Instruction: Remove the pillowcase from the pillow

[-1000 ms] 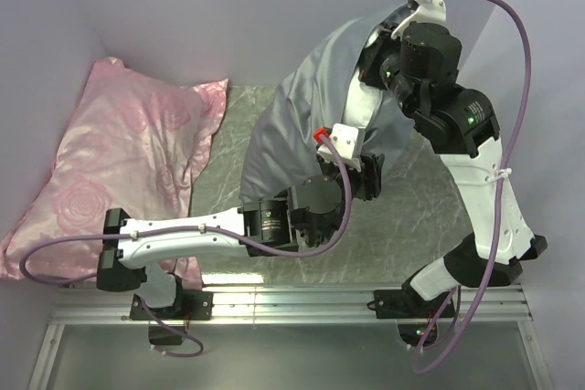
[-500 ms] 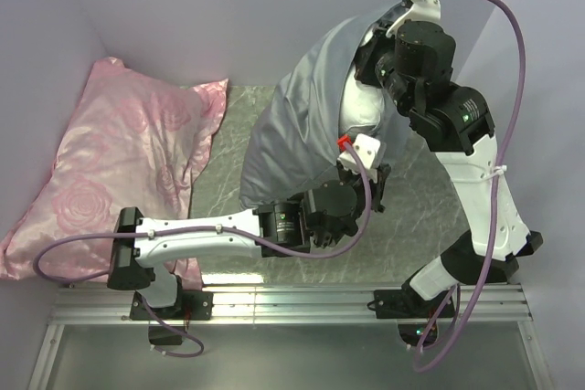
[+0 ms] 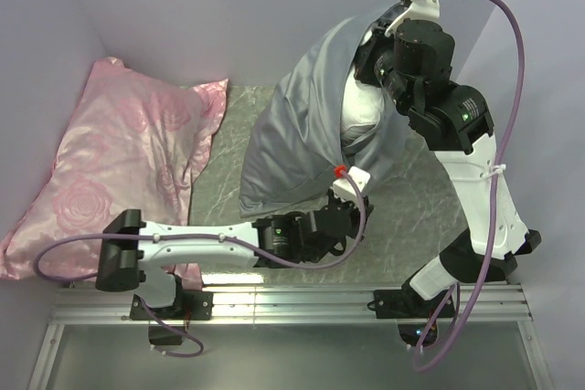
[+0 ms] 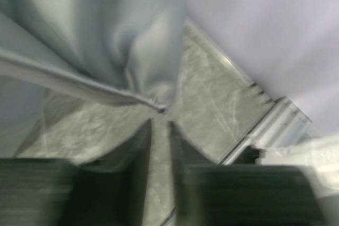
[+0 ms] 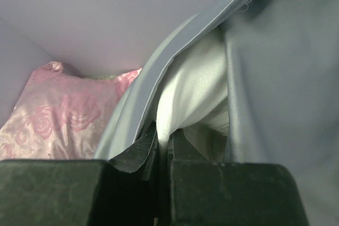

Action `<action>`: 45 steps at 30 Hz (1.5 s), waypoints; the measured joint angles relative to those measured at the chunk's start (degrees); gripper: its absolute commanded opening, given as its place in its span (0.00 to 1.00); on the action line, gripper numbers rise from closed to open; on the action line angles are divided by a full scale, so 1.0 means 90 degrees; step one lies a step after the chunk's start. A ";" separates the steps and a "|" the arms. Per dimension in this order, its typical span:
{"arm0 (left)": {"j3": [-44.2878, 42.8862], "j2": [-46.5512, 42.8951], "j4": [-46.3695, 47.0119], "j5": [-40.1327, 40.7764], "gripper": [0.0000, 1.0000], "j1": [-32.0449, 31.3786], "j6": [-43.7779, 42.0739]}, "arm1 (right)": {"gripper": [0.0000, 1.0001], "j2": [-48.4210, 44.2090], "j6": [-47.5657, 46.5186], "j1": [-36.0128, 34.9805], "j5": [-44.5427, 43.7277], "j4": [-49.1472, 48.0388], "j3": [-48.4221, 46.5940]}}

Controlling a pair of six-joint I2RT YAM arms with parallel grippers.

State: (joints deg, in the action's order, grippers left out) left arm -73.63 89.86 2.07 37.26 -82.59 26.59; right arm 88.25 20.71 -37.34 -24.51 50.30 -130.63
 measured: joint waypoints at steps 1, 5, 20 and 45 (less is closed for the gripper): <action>0.0000 -0.0126 0.0024 -0.0063 0.47 -0.0005 -0.0019 | 0.00 0.0000 -0.0002 -0.0005 -0.0002 0.0002 0.0000; -0.0189 -0.0809 0.0017 -0.0158 0.62 -0.0085 -0.0061 | 0.00 0.0002 -0.0010 -0.0036 -0.0019 0.0012 0.0000; -0.2067 -0.0369 0.0243 0.1129 0.67 -0.0138 -0.0542 | 0.00 0.0187 -0.0032 -0.0257 -0.0158 0.0097 -0.0272; -0.0950 -0.0236 0.0374 0.1960 0.00 -0.0267 -0.0391 | 0.00 0.0066 -0.0075 -0.1200 -0.1076 -0.0029 0.0151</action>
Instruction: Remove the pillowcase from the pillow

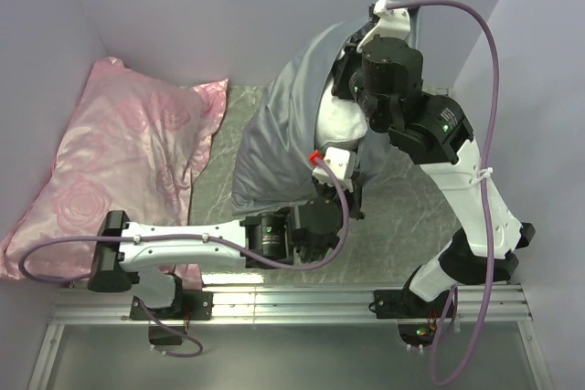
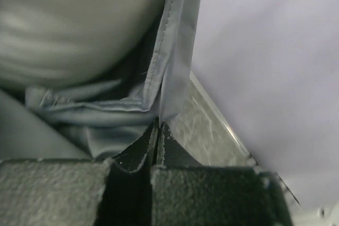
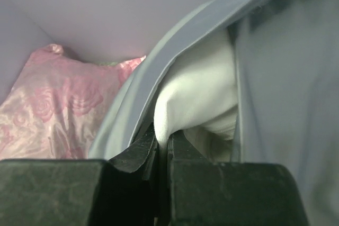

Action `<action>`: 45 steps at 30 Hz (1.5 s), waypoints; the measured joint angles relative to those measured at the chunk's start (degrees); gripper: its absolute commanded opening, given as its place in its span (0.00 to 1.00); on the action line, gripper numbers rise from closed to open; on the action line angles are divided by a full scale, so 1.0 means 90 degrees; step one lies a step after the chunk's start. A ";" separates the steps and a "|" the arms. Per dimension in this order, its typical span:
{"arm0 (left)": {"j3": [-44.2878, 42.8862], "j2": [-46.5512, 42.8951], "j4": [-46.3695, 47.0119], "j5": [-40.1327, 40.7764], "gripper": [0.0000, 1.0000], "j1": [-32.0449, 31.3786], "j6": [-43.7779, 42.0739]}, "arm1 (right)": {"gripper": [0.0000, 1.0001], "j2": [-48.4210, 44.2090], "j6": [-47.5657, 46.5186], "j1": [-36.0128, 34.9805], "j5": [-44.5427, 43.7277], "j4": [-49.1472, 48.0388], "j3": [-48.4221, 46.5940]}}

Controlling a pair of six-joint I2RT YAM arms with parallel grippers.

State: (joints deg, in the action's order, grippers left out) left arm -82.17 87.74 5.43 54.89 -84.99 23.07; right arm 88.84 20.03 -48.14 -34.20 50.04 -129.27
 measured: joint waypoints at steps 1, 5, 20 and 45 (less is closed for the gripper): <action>0.0255 -0.0129 0.0046 -0.0063 0.00 -0.0027 0.0165 | 0.00 0.0000 0.0000 -0.0027 -0.0027 0.0051 0.0000; 0.0918 -0.0452 0.0041 -0.0143 0.00 -0.0073 0.0760 | 0.00 0.0005 -0.0002 -0.0087 -0.0073 0.0226 0.0000; 0.2611 -0.1421 -0.0551 -0.0182 0.00 0.0413 0.2565 | 0.00 -0.0024 -0.0073 -0.0136 -0.0192 0.0687 -0.0083; 0.1421 -0.1438 -0.1593 -0.4248 0.09 0.4010 0.2407 | 0.00 -0.2773 -0.0017 -0.0738 0.0007 -0.1693 0.3512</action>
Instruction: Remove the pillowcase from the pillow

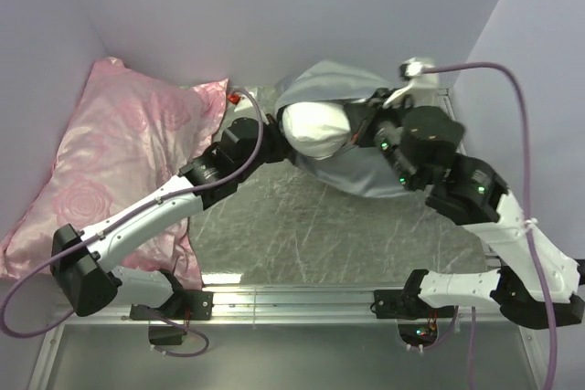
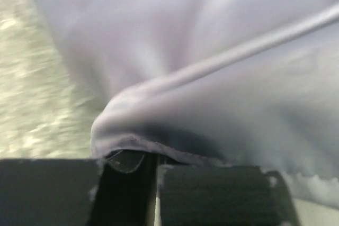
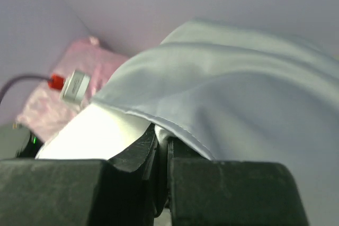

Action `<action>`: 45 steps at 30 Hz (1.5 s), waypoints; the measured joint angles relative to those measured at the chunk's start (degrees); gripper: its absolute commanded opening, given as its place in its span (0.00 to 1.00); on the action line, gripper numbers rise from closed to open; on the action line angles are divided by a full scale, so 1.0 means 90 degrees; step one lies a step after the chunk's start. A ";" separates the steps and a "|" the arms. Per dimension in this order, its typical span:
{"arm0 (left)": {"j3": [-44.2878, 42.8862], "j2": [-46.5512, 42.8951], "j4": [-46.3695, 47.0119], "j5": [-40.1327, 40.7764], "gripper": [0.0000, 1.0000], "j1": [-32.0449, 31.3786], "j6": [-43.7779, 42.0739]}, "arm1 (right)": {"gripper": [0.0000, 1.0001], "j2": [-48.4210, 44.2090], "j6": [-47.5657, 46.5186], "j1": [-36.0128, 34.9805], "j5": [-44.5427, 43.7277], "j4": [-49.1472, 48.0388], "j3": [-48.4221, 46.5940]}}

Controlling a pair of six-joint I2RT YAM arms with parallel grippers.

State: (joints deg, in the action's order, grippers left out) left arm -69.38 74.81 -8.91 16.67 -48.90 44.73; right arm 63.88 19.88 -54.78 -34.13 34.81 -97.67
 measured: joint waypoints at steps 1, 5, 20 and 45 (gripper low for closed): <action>0.0134 0.0002 -0.0002 -0.0070 0.13 0.0182 0.0019 | 0.00 0.0002 -0.0005 -0.0141 -0.0080 -0.0070 0.0255; 0.0617 0.0051 -0.0046 -0.0435 0.46 0.0629 0.0148 | 0.00 0.0308 0.0002 -0.0476 -0.0136 -0.0316 0.0714; 0.3218 -0.2914 -0.1168 -0.0243 0.77 0.1090 0.1413 | 0.00 0.0930 0.1083 -0.0296 0.1370 -0.2739 0.3886; 0.4758 -0.4255 0.0231 -0.0843 0.86 0.1027 0.3281 | 0.00 0.2062 0.1506 -0.0189 0.2567 -0.2994 0.3684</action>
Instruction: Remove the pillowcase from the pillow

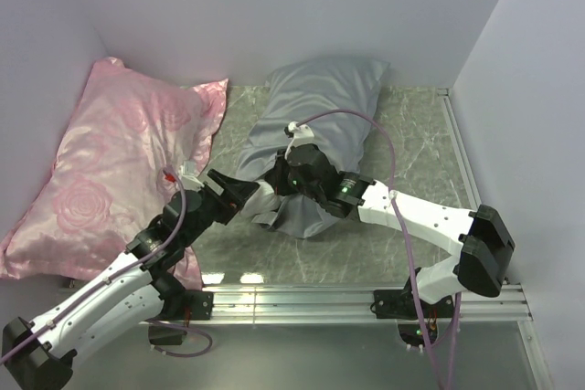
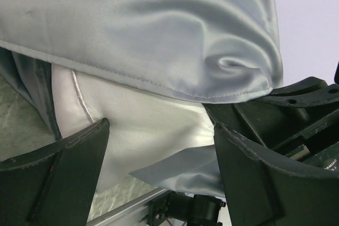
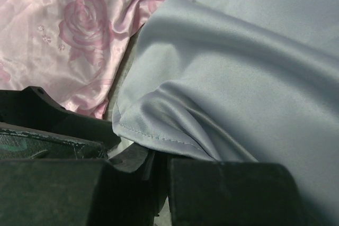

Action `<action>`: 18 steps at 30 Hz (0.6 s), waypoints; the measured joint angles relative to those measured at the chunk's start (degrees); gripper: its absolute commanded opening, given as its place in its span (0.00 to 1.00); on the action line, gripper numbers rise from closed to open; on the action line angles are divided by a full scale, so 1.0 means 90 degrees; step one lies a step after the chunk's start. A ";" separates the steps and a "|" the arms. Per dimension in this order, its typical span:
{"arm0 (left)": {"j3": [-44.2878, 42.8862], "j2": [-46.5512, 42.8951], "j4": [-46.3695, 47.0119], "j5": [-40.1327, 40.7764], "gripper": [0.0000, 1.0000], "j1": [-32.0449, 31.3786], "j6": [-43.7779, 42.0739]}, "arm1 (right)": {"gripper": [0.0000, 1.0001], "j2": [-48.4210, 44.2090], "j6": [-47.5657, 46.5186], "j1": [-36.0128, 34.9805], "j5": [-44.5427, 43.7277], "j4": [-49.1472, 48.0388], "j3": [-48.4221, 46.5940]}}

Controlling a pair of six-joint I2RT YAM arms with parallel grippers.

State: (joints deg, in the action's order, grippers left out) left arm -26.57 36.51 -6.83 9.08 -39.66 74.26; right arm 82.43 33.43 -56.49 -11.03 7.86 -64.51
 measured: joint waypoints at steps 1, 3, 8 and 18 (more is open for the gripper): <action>0.0000 0.0000 -0.0017 -0.0002 0.86 -0.0015 0.0041 | 0.00 0.0002 0.0002 0.0002 0.0002 0.0002 -0.0010; 0.0000 -0.0053 -0.0066 -0.0002 0.87 -0.0029 0.0083 | 0.00 0.0002 0.0007 0.0007 -0.0002 0.0024 -0.0010; -0.0019 -0.0308 -0.0474 0.0000 0.90 -0.0058 0.0192 | 0.00 0.0000 0.0049 0.0015 -0.0039 0.0027 -0.0010; -0.0138 -0.0345 -0.0918 -0.0204 0.91 -0.0073 0.0347 | 0.00 0.0000 0.0236 0.0015 -0.0143 -0.0075 -0.0010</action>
State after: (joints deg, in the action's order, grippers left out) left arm -27.81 33.41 -15.09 7.25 -40.32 77.38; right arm 82.43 35.55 -56.36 -12.32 7.18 -64.60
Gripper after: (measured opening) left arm 0.909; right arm 0.062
